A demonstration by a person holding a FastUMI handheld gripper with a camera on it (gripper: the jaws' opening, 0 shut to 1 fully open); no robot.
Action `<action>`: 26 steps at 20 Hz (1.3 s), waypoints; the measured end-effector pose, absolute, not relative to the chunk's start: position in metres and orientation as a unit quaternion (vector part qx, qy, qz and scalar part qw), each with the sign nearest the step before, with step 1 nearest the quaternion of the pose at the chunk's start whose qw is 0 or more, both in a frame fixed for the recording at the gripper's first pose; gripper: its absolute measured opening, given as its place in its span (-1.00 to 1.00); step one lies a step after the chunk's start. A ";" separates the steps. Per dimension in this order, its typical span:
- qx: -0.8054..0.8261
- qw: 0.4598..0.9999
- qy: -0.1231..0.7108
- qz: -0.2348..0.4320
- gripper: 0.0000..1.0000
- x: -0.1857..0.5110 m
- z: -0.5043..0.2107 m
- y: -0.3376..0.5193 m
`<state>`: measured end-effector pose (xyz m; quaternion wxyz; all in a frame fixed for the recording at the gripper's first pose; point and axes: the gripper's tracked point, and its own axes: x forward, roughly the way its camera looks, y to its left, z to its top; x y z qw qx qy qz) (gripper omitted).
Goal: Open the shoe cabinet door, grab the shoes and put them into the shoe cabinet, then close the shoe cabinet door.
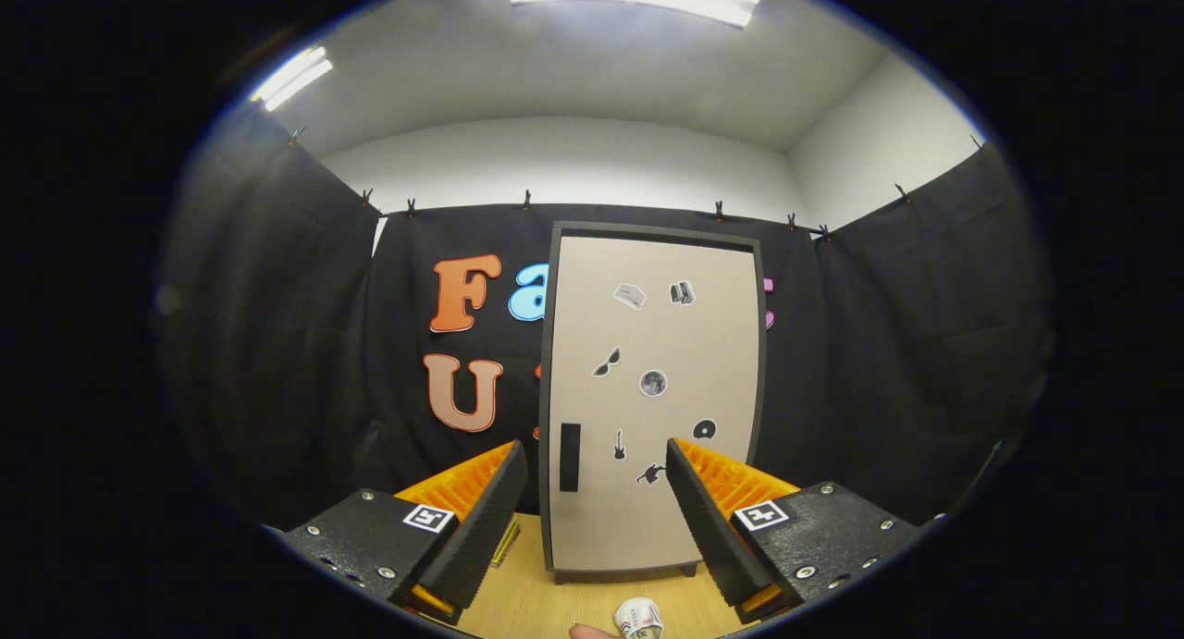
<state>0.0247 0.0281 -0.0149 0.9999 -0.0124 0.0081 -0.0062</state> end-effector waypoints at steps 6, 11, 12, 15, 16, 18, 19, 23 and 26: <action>-0.010 1.000 0.022 0.013 0.89 0.073 -0.043 0.027; 0.007 0.998 0.040 0.040 0.89 0.133 -0.079 0.032; 0.008 0.998 0.042 0.041 0.89 0.145 -0.087 0.033; 0.012 0.997 0.051 0.055 0.89 0.174 -0.113 0.041; 0.010 0.997 0.054 0.063 0.89 0.184 -0.122 0.045; 0.007 0.995 0.062 0.079 0.89 0.202 -0.140 0.055; 0.008 0.994 0.065 0.083 0.87 0.208 -0.147 0.058; 0.015 0.994 0.074 0.074 0.83 0.247 -0.173 0.065; 0.021 0.994 0.083 0.065 0.73 0.269 -0.187 0.071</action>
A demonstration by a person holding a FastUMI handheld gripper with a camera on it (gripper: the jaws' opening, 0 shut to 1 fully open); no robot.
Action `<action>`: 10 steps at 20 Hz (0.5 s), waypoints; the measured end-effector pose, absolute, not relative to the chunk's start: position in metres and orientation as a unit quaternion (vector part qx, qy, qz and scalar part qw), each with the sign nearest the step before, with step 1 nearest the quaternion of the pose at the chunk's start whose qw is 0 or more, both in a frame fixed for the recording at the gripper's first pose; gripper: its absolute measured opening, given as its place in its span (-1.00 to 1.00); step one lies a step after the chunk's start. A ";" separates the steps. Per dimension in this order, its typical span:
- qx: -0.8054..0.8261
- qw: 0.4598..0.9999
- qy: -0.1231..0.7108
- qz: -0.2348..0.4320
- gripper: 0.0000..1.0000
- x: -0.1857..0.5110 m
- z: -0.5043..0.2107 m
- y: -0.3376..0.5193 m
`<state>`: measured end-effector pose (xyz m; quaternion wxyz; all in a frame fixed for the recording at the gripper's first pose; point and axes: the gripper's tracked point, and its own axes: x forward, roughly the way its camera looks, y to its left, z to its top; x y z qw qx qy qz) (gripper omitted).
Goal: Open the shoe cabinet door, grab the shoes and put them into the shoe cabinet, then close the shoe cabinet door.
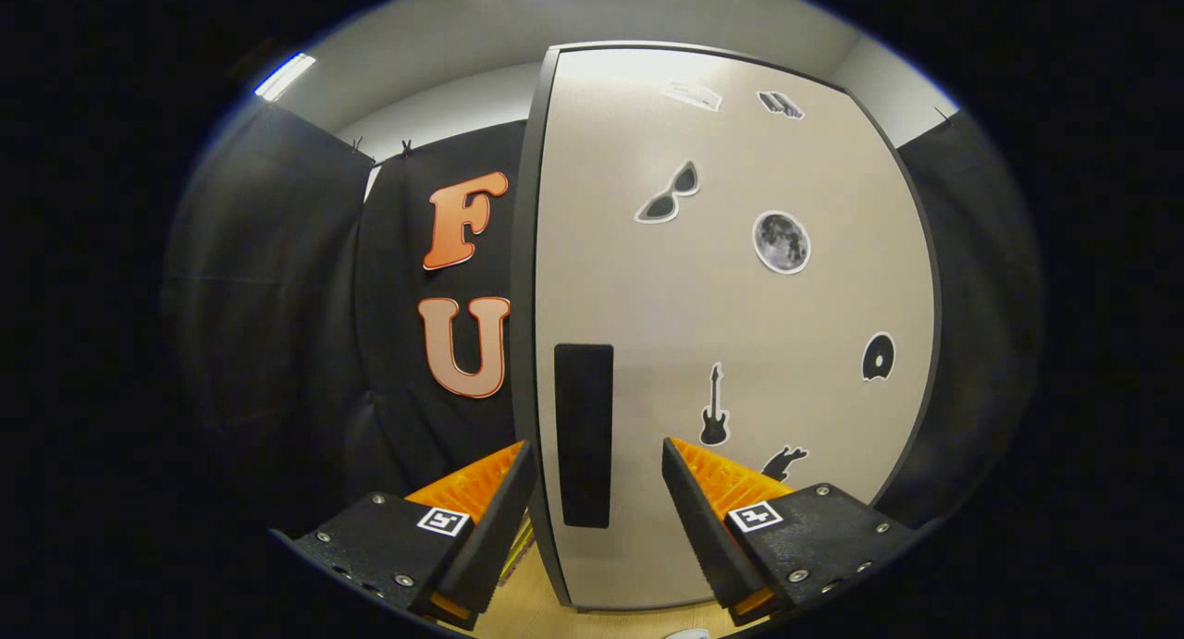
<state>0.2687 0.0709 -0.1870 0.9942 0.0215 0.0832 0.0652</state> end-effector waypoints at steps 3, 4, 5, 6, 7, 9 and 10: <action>0.022 0.994 0.084 0.060 0.46 0.282 -0.194 0.077; 0.018 0.995 0.080 0.054 0.40 0.285 -0.193 0.077; 0.014 0.996 0.079 0.047 0.25 0.288 -0.195 0.077; 0.008 0.996 0.082 0.041 0.09 0.288 -0.196 0.077; 0.007 0.996 0.081 0.038 -0.07 0.288 -0.195 0.078; 0.010 0.996 0.084 0.042 -0.26 0.288 -0.196 0.078; 0.014 0.995 0.090 0.045 -0.29 0.288 -0.197 0.077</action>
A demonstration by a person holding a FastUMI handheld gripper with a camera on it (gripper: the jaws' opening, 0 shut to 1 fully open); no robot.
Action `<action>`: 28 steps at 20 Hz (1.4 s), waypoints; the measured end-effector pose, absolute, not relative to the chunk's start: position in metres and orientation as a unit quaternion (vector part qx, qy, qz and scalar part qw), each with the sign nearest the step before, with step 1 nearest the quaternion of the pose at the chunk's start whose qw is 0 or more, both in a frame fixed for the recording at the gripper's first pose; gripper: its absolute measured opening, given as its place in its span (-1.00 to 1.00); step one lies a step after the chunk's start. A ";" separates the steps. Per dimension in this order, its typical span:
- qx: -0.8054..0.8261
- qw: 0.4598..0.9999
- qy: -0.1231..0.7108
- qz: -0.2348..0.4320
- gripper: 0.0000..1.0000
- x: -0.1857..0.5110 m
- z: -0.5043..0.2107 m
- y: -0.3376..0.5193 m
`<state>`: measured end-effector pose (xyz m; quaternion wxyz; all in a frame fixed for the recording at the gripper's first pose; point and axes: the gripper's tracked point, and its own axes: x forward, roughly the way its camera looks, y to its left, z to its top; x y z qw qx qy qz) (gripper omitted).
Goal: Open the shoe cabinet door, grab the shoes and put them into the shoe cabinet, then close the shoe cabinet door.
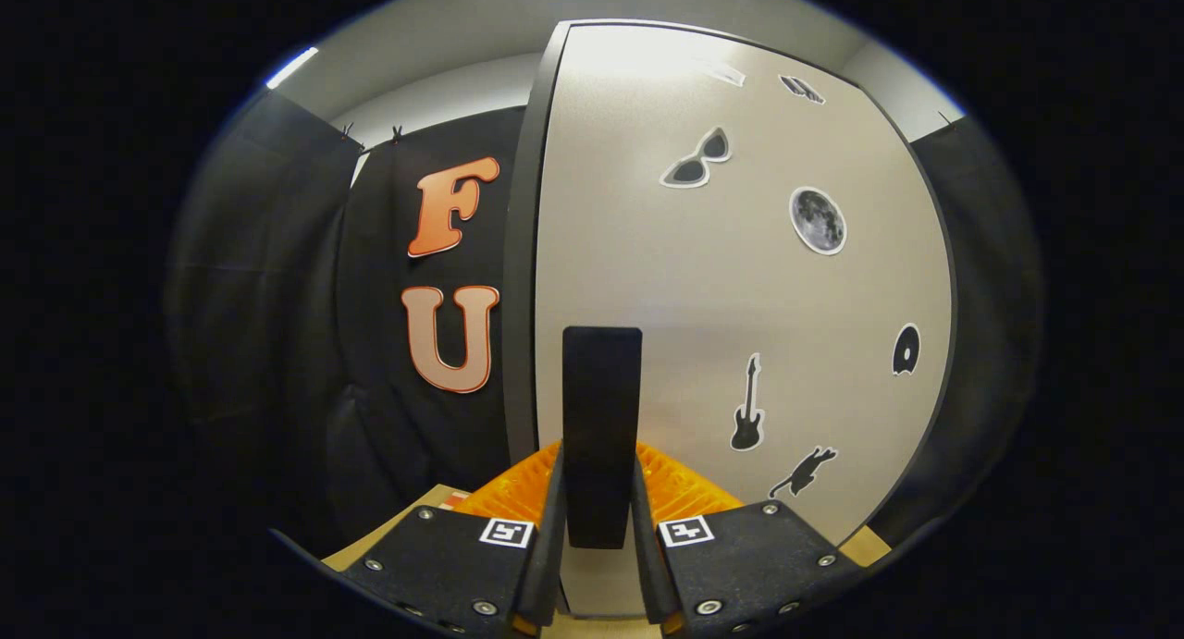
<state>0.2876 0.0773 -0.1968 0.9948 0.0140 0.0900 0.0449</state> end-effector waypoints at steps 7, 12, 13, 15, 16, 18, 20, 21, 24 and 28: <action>0.030 0.992 0.118 0.041 -0.41 0.270 -0.196 0.074; 0.030 0.992 0.121 0.033 -0.41 0.240 -0.190 0.061; 0.029 0.992 0.120 0.029 -0.45 0.233 -0.189 0.058; 0.024 0.992 0.118 0.023 -0.47 0.225 -0.188 0.051; 0.025 0.992 0.121 0.017 -0.48 0.222 -0.189 0.048; 0.027 0.992 0.124 0.005 -0.48 0.214 -0.187 0.042; 0.014 0.992 0.124 -0.004 -0.51 0.209 -0.187 0.035; 0.006 0.992 0.125 -0.010 -0.51 0.207 -0.187 0.030; 0.005 0.991 0.133 -0.023 -0.51 0.200 -0.189 0.022; 0.002 0.991 0.131 -0.028 -0.51 0.192 -0.187 0.012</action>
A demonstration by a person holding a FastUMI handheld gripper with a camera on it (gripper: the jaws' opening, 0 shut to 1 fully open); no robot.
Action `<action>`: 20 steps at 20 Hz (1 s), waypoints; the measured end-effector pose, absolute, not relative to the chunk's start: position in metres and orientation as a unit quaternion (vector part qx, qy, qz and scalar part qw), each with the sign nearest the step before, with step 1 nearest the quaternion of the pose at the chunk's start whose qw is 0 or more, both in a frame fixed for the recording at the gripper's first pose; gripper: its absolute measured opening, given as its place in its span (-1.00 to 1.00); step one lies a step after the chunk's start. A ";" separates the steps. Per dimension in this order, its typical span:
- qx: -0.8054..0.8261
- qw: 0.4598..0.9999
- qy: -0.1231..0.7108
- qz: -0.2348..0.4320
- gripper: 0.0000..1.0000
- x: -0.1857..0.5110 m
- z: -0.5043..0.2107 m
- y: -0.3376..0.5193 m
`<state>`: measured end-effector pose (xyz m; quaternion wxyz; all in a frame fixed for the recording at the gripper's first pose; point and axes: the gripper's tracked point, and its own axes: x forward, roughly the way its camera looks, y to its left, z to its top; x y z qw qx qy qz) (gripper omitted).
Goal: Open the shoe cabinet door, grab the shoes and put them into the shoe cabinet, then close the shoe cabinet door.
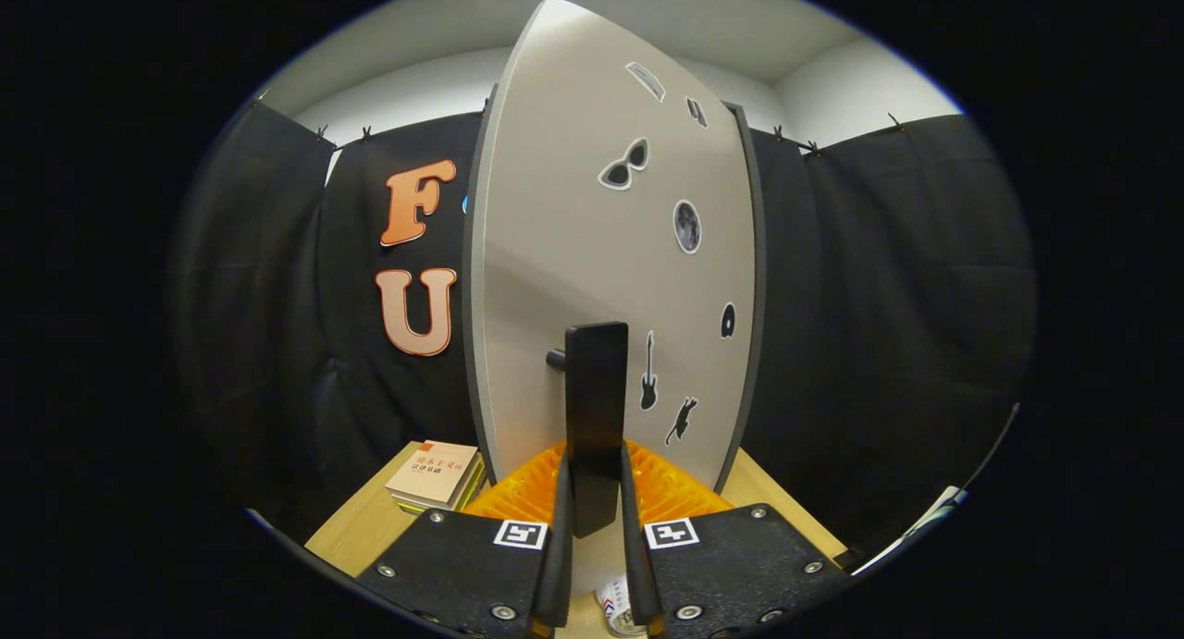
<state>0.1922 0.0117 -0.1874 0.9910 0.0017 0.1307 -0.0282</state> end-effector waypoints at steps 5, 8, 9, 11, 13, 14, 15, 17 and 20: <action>-0.004 0.993 0.117 -0.002 -0.52 0.186 -0.186 0.000; 0.000 0.994 0.112 0.017 -0.52 0.182 -0.185 -0.006; -0.004 0.994 0.108 0.023 -0.52 0.182 -0.184 -0.008; -0.007 0.994 0.104 0.033 -0.55 0.183 -0.184 -0.014; 0.002 0.993 0.107 0.046 -0.58 0.179 -0.184 -0.016; 0.008 0.993 0.106 0.052 -0.58 0.177 -0.184 -0.016; 0.011 0.993 0.104 0.056 -0.58 0.178 -0.184 -0.017; 0.009 0.993 0.099 0.057 -0.58 0.180 -0.184 -0.021; -0.008 0.994 0.094 0.050 -0.60 0.179 -0.183 -0.035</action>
